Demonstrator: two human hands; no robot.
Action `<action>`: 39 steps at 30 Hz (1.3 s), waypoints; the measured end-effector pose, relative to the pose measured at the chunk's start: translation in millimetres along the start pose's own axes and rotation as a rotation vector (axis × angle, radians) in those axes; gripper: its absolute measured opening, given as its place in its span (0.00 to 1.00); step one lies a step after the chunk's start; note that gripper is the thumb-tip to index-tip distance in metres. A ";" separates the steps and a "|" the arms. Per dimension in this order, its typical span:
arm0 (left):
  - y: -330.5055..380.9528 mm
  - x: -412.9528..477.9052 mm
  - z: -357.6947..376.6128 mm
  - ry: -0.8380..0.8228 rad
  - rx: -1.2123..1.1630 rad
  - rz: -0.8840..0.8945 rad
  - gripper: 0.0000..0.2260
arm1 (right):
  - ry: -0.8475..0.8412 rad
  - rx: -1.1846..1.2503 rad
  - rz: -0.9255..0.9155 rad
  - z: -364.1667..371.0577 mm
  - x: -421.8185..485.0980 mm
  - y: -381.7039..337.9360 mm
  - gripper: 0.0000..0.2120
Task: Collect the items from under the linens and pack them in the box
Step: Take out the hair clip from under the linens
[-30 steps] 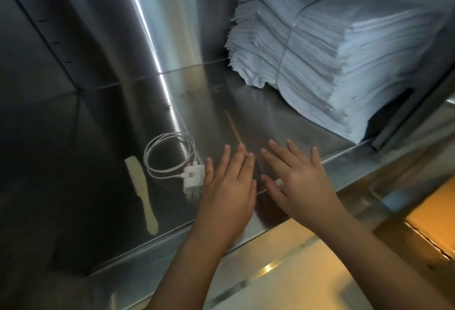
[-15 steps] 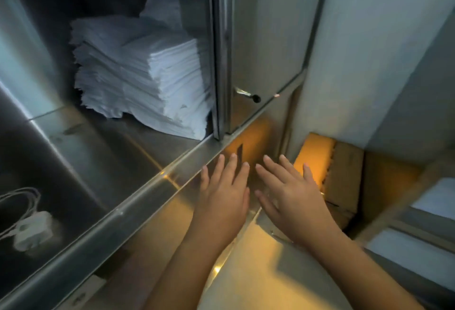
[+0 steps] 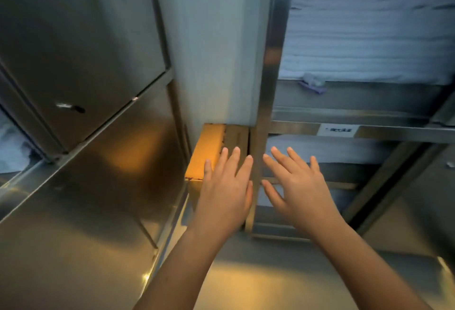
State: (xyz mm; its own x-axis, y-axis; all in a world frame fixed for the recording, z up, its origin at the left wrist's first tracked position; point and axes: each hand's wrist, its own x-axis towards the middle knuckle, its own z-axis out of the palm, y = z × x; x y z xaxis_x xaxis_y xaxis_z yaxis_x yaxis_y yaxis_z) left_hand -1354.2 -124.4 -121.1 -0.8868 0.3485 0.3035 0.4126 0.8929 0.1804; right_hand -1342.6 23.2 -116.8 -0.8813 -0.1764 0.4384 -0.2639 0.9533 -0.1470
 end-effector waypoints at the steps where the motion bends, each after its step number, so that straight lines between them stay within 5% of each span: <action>1: 13.3 8.1 5.2 -0.006 -0.013 0.028 0.22 | 0.018 -0.017 0.023 -5.0 -3.9 14.1 0.22; 14: 102.6 111.4 63.9 -0.091 -0.075 0.251 0.23 | 0.068 -0.129 0.320 -12.5 -3.1 151.1 0.24; 31: 131.0 322.1 135.1 -0.144 -0.140 0.278 0.23 | 0.071 -0.161 0.329 22.0 132.9 294.4 0.22; 39: 127.9 370.5 166.7 -0.104 -0.084 0.175 0.23 | -0.083 -0.093 0.209 43.6 185.9 353.6 0.24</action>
State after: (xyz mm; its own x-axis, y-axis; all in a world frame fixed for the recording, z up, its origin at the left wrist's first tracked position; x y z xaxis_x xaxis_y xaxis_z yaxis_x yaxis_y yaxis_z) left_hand -1664.7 166.4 -141.6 -0.8148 0.5276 0.2402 0.5745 0.7905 0.2123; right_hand -1616.8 316.9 -125.9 -0.9432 0.0115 0.3319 -0.0382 0.9890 -0.1428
